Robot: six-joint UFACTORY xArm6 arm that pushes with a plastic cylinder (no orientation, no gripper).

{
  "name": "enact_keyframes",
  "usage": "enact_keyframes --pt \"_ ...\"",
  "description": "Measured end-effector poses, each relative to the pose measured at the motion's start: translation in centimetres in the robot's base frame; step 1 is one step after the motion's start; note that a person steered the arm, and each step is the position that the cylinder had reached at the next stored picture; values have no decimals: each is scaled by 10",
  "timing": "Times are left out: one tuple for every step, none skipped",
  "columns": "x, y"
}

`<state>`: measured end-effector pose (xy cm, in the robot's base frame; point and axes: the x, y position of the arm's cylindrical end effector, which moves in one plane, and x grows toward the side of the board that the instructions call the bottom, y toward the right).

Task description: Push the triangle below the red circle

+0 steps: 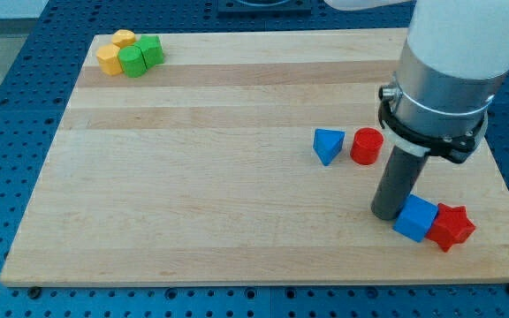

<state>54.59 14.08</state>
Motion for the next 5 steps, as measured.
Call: enact_keyframes --pt "0 0" --pt "-1 -24" --pt "-12 -61" --pt "-42 -103" --pt "-79 -135"
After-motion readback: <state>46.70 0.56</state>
